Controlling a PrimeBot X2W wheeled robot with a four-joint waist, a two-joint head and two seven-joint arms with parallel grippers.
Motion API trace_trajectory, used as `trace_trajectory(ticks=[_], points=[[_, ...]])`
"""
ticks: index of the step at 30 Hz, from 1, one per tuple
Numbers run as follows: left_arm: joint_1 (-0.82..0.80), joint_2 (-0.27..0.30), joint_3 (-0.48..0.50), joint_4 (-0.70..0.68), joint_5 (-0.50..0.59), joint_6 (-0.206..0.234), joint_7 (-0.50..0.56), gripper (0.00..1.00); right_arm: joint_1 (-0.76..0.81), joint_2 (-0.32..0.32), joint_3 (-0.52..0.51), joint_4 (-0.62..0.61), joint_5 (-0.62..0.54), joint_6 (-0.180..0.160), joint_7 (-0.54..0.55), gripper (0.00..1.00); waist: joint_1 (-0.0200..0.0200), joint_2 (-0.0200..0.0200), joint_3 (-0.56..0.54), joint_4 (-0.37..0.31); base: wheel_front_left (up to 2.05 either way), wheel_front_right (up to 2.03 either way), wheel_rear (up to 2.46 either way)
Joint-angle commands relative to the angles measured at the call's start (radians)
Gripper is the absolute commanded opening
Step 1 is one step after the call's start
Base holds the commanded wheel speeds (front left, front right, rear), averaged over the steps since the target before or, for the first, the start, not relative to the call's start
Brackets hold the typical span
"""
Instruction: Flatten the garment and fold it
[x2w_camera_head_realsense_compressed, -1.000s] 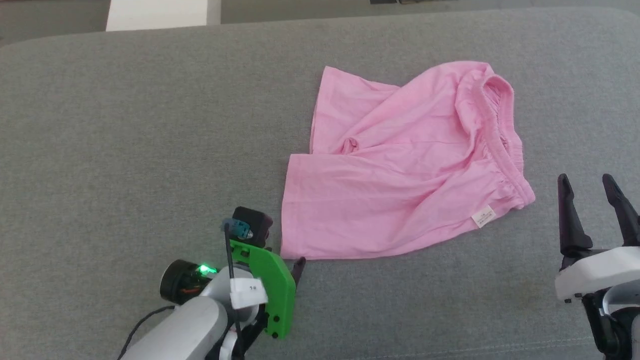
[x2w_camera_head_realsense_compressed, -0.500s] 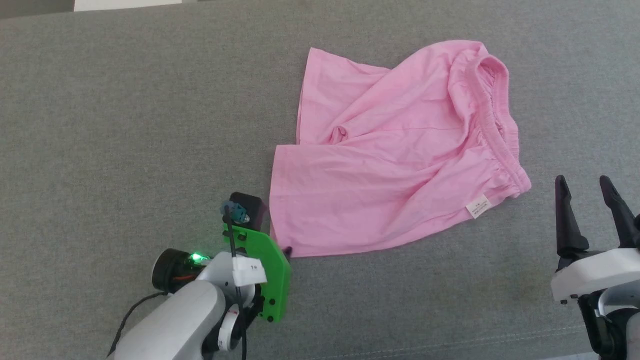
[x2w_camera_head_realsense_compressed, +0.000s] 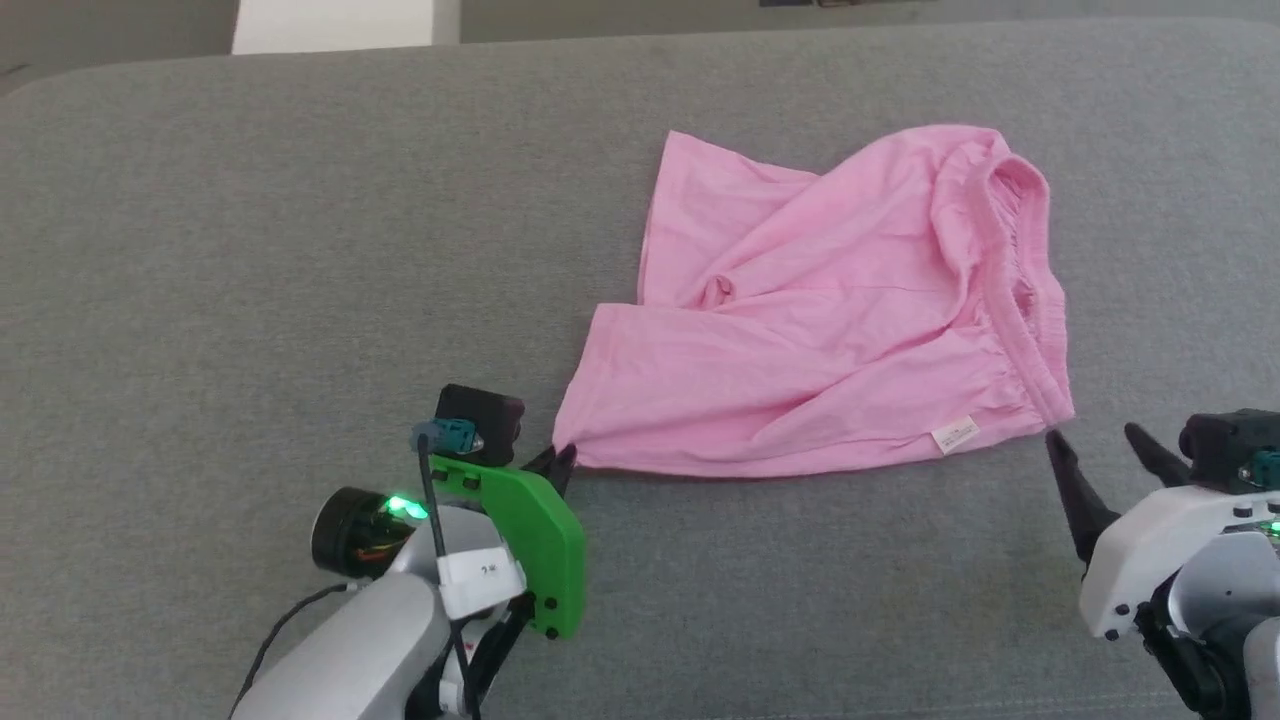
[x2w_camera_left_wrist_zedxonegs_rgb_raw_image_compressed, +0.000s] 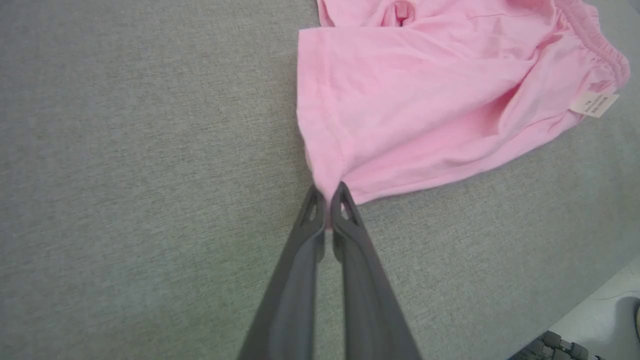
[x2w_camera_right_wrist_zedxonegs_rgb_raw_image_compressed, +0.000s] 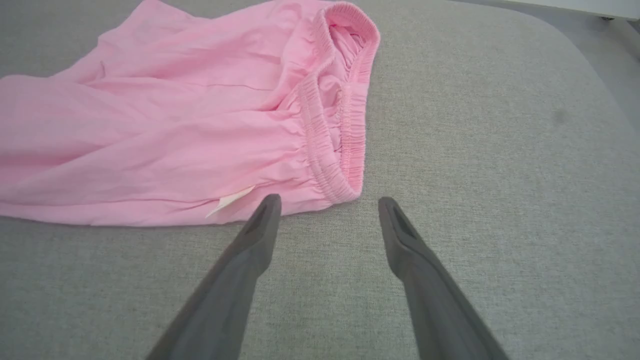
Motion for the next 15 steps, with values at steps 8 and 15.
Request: trace_trajectory(ticks=[8, 15], points=[[0.029, 0.013, 0.004, -0.067, 0.031, 0.008, -0.039, 0.0, -0.105, -0.091, 0.057, 0.031, 0.059, -0.002, 0.179, 1.0, 0.0, -0.0001, -0.002, 0.056, 0.0, 0.0, 0.0], [0.025, 0.014, -0.006, -0.086, 0.038, 0.005, -0.041, 0.0, -0.186, -0.174, 0.125, 0.129, 0.108, -0.002, 0.279, 1.0, 0.0, -0.0001, 0.022, 0.078, 0.0, 0.0, 0.0]])
